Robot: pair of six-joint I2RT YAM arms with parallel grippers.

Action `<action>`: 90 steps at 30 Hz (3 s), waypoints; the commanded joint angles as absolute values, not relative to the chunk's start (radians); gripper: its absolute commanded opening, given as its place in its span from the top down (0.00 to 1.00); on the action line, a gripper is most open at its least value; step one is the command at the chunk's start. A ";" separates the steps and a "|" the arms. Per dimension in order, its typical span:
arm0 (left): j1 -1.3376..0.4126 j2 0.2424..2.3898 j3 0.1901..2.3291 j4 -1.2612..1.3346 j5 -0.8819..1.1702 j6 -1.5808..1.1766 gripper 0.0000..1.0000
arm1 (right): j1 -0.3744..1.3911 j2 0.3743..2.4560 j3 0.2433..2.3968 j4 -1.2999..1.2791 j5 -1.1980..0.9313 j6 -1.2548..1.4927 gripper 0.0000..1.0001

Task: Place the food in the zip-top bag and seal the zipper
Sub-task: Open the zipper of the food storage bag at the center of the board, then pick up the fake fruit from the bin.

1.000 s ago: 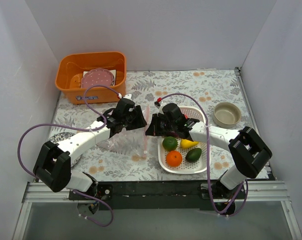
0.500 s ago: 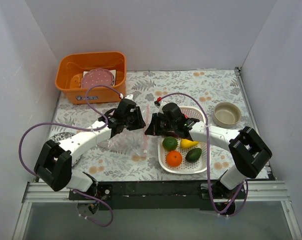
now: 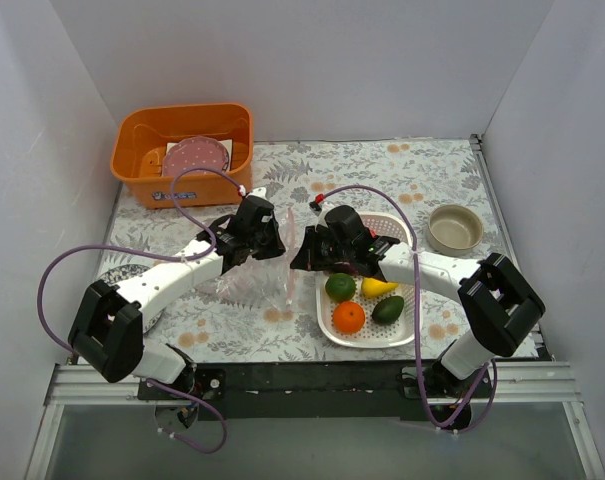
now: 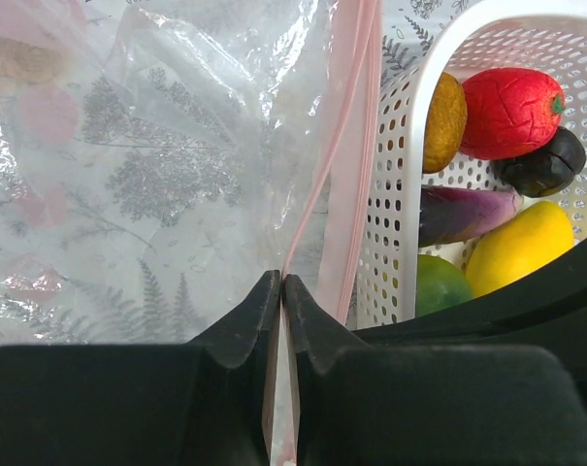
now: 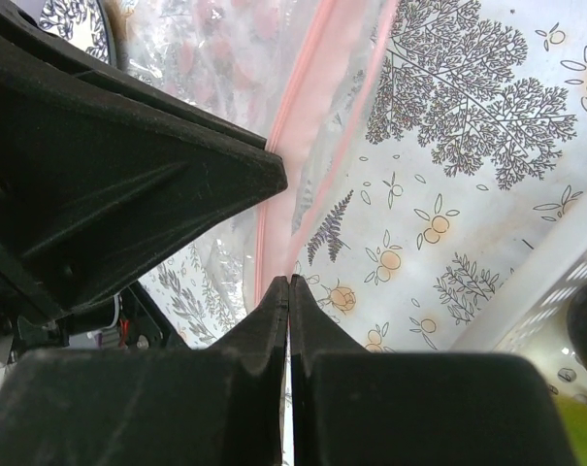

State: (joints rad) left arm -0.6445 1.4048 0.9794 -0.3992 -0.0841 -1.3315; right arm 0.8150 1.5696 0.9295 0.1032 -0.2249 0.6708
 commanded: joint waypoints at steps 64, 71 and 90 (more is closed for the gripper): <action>-0.612 1.249 1.063 -0.586 -0.026 -1.304 1.00 | 0.727 1.100 0.816 -0.477 0.410 0.879 0.15; -0.612 1.230 1.040 -0.566 -0.025 -1.315 1.00 | 0.723 1.129 0.824 -0.574 0.454 0.943 0.15; -0.612 1.204 1.040 -0.554 -0.008 -1.307 1.00 | 0.709 1.344 0.853 -0.617 0.505 0.954 0.11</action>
State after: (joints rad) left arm -0.6167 1.2301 1.0370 -0.5610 -0.0235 -1.3197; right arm 0.7189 1.2911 0.8280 -0.6189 0.4595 0.9463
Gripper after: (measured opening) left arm 0.013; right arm 0.900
